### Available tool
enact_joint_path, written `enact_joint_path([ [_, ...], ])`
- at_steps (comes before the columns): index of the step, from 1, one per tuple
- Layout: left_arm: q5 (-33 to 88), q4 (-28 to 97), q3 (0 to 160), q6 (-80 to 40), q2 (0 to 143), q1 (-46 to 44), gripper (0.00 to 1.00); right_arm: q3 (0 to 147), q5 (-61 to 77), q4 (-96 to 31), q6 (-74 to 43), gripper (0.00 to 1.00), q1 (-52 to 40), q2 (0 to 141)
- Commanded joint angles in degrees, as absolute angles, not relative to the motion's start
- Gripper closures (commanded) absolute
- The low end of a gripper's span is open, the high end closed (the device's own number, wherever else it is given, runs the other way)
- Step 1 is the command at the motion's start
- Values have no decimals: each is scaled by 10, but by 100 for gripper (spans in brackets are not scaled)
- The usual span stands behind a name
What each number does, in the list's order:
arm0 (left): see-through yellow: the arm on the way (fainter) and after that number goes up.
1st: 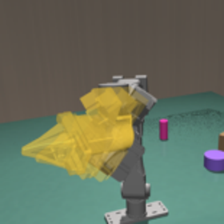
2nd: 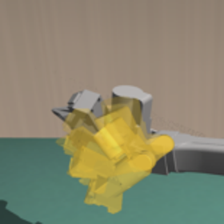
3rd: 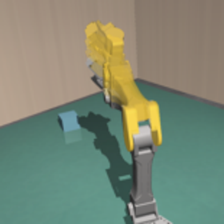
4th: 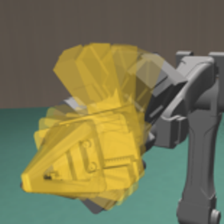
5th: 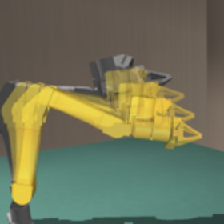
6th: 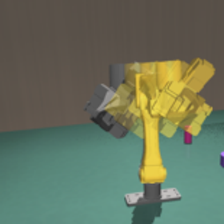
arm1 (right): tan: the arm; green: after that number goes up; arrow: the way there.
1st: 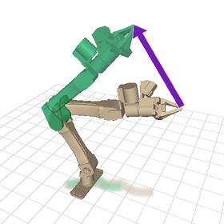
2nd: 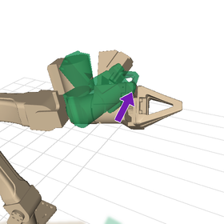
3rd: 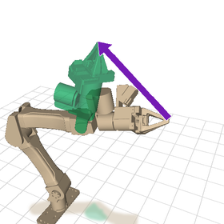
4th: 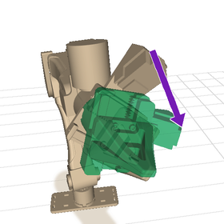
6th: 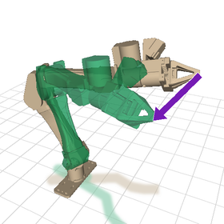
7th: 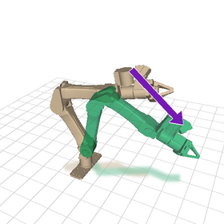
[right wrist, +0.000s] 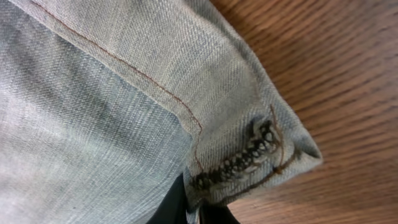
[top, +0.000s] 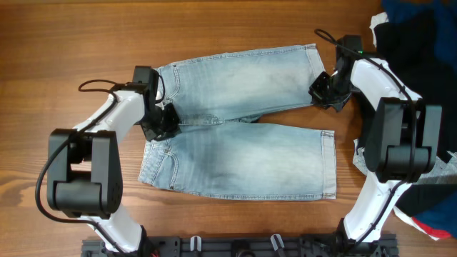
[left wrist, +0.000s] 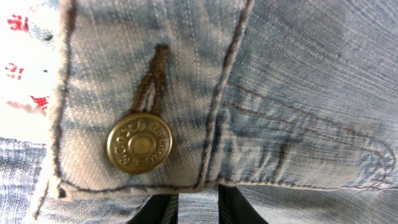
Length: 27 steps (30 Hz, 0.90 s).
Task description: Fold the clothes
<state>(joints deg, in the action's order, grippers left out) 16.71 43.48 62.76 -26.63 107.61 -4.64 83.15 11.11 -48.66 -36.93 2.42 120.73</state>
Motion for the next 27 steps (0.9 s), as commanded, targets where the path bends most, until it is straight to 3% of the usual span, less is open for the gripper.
enact_joint_path([
  [1,89,423,600,-253,1128,-7,78,827,43,-501,-355,91,37,1205],
  [7,132,423,600,-199,1124,31,77,827,56,-511,-344,86,37,1177],
  [10,141,427,600,-194,1101,30,75,827,56,-512,-344,79,37,1145],
  [14,141,437,601,-182,1022,29,73,827,56,-515,-318,62,37,1071],
  [17,141,466,601,-182,945,29,69,827,47,-543,-298,61,37,1021],
  [19,141,488,601,-182,895,29,60,827,35,-568,-300,61,37,992],
  [20,141,496,601,-182,876,29,48,827,34,-578,-300,61,37,983],
  [23,141,536,601,-185,815,29,25,825,34,-616,-300,62,37,952],
  [27,136,587,601,-199,787,29,23,801,39,-651,-300,62,37,923],
])
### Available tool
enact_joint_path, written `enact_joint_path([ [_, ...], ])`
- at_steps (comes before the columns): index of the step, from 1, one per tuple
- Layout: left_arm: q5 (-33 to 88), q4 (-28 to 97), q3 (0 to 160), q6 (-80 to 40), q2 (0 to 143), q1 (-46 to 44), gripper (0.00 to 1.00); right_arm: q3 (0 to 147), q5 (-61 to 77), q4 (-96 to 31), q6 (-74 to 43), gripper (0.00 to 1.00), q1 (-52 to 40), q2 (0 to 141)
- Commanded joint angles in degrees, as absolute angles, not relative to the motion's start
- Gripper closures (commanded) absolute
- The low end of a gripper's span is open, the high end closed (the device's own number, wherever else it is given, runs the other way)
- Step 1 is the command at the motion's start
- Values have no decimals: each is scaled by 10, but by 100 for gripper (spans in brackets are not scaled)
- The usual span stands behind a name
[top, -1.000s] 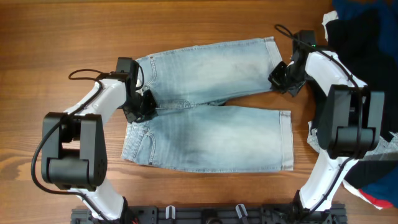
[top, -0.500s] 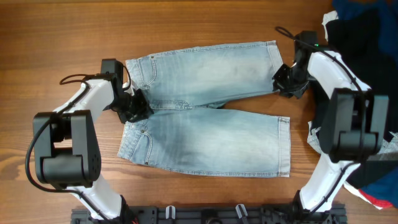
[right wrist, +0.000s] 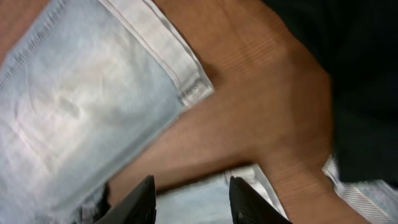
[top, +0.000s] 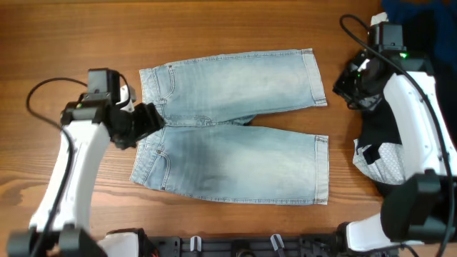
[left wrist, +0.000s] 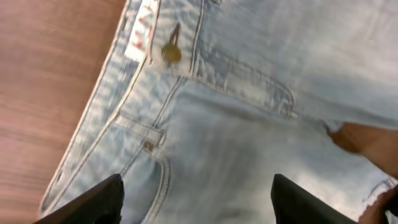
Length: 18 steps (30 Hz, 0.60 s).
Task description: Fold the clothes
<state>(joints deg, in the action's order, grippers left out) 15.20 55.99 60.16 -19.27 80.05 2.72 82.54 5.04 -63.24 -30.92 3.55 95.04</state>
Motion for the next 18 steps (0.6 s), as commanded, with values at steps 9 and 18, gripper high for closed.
enact_joint_path([
  [9,117,685,553,-277,771,29,24,626,89,-640,-302,62,36,750],
  [18,62,650,450,-424,748,29,22,519,91,-632,-332,62,24,622],
])
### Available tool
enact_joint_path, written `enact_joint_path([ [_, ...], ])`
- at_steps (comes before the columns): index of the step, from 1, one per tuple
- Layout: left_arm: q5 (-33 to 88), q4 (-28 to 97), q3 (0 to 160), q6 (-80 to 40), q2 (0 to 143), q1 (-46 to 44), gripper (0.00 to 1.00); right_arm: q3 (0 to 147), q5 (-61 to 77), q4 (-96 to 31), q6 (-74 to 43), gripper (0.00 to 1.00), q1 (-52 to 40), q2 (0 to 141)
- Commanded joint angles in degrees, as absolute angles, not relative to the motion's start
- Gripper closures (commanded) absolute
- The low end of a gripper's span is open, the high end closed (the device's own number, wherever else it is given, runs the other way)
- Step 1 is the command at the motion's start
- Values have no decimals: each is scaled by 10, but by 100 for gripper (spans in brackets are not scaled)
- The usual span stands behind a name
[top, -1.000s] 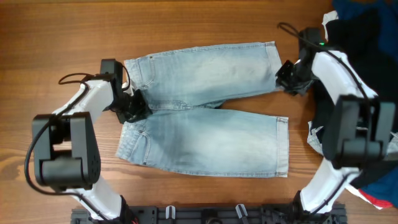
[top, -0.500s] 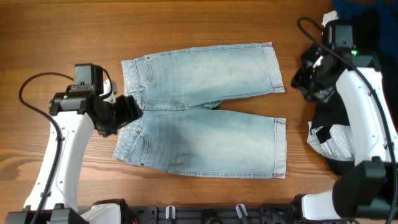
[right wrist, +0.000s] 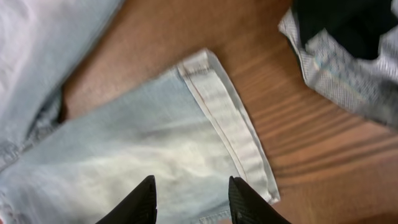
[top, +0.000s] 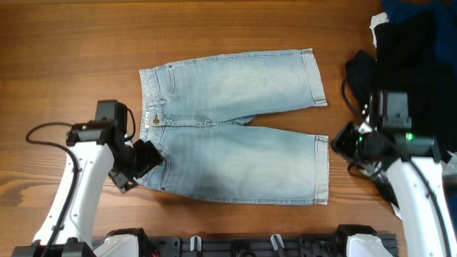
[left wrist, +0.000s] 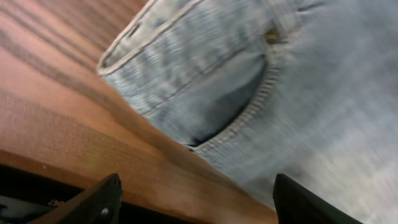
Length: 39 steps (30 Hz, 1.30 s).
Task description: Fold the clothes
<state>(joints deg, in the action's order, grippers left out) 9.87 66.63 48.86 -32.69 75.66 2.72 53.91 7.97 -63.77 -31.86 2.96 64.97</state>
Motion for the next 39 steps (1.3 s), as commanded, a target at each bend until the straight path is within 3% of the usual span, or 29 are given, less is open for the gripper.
enact_joint_path([
  [1,55,636,436,-445,748,29,22,516,91,-632,-332,62,24,616],
  [6,53,541,370,-484,748,29,26,512,91,-635,-329,62,24,614],
  [13,53,465,319,-485,748,29,43,507,115,-643,-332,62,24,614],
  [17,53,462,310,-484,748,29,71,488,131,-643,-347,62,24,614],
  [19,53,462,310,-484,748,29,80,470,131,-636,-352,62,24,614],
  [23,62,466,310,-484,748,29,82,432,149,-628,-364,62,24,614],
  [28,61,472,310,-482,748,29,96,394,168,-617,-383,62,24,614],
  [39,61,473,312,-467,743,29,96,374,171,-625,-391,62,24,614],
])
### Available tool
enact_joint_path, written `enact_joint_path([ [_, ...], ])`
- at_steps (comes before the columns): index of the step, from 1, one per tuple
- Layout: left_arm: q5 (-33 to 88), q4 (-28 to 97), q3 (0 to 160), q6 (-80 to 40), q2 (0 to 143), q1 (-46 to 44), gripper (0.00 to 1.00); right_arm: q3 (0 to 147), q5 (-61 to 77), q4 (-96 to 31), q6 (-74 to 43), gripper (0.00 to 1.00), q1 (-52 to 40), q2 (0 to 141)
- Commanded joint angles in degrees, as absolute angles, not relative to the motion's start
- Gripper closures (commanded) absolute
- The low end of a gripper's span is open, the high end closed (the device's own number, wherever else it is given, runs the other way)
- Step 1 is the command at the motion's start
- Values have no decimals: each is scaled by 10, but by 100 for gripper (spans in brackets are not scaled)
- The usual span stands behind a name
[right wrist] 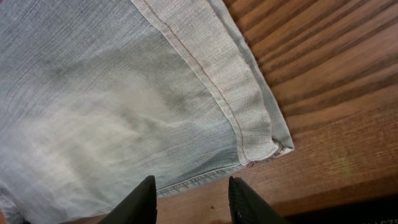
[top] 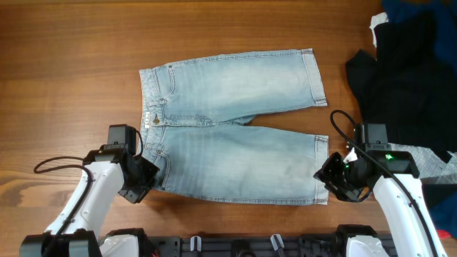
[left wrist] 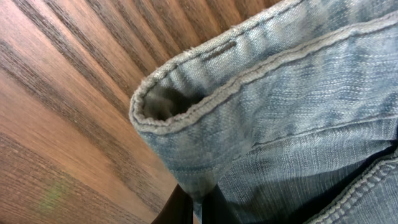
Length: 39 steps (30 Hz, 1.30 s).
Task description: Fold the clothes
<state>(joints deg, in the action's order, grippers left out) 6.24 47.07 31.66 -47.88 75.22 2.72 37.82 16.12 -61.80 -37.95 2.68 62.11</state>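
Note:
Light-blue denim shorts (top: 235, 143) lie flat on the wooden table (top: 71, 57), waistband to the left and both legs pointing right. My left gripper (top: 143, 180) is at the near-left corner of the waistband. In the left wrist view it (left wrist: 196, 200) is shut on the folded denim edge (left wrist: 186, 118). My right gripper (top: 330, 177) is at the near leg's hem. In the right wrist view it (right wrist: 193, 190) hangs open just over the hem's near corner (right wrist: 261, 140), fingers wide apart with nothing between them.
A pile of dark clothes (top: 407, 64) fills the right side of the table, with a patterned grey-white garment (top: 439, 160) beside my right arm. The table's front edge and a black rail (top: 235, 246) run just behind both grippers.
My left gripper was open over the near pocket; it is now shut on the waistband's near corner. My right gripper has moved to the hem's near corner and is still open.
First my left gripper was shut on the shorts by the button and my right on the far leg's hem corner. Then both were open and off the cloth, the shorts lying flat. Both then stood over the near leg, and now the left holds the waistband corner.

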Motion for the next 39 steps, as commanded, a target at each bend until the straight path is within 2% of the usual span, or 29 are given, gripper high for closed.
enact_joint_path([
  [1,61,473,312,-467,739,29,96,374,170,-626,-391,62,24,614],
  [16,61,474,339,-452,637,29,96,314,189,-603,-406,62,24,615],
  [28,61,482,339,-452,636,29,96,250,220,-597,-410,62,24,615],
  [39,61,489,339,-452,636,29,96,220,199,-528,-476,61,24,615],
])
